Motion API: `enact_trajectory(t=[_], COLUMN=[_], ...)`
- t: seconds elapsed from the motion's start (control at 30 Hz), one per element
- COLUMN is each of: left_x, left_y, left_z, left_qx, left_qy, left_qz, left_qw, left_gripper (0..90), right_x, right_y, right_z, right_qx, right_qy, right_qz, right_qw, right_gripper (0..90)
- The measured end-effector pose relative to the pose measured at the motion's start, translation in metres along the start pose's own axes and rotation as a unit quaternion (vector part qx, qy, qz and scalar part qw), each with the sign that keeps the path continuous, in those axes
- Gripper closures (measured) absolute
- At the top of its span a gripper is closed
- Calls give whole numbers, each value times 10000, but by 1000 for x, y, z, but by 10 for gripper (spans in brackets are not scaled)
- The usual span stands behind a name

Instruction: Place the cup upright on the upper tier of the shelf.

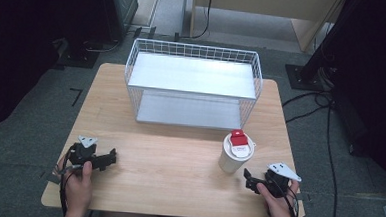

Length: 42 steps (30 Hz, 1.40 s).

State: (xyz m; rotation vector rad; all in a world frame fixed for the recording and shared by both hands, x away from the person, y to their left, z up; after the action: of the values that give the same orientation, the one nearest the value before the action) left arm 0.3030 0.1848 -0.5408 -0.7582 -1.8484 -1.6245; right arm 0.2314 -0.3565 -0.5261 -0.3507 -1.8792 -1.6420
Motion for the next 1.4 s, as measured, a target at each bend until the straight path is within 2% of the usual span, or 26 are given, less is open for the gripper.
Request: enact_trajectory(t=[0.27,0.47,0.73,0.83,0.97,1.07,1.1,1.4], left_x=[0,0,0,0,0,0,0,0], left_y=[0,0,0,0,0,0,0,0], left_z=[0,0,0,0,0,0,0,0], left_qx=[2,1,1,3,0,3,1,2], left_qy=[0,0,0,0,0,0,-1,-1], left_qz=[-1,1,0,1,1,1,1,-1], left_qw=[10000,10000,10000,10000,10000,10000,10000,10000], left_gripper=[0,0,0,0,0,0,0,0], right_x=[-3,-1,-2,-3,-5,-6,-7,-16], right_y=[8,11,23,29,35,39,43,51], right_z=[18,26,38,44,51,54,55,65], right_qx=[128,193,-46,32,-32,-80,-113,-205], right_qy=[334,509,714,658,660,594,510,290], right_qz=[-121,-227,-550,-603,-708,-794,-866,-1028], right_qw=[9993,9983,9959,9960,9953,9950,9949,9941], right_gripper=[0,0,0,0,0,11,12,59])
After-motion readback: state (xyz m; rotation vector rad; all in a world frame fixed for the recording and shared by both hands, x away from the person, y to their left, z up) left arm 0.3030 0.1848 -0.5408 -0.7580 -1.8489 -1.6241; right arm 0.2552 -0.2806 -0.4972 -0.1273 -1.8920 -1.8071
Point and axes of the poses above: each handheld gripper's, and its own axes: x roughly backward along the jaws, y roughly out of its top, z roughly to its left, the point moved 3 cm from there along -x, roughly forward along the jaws, and after that the axes turned 10 degrees about x, right-handed, at the moved point
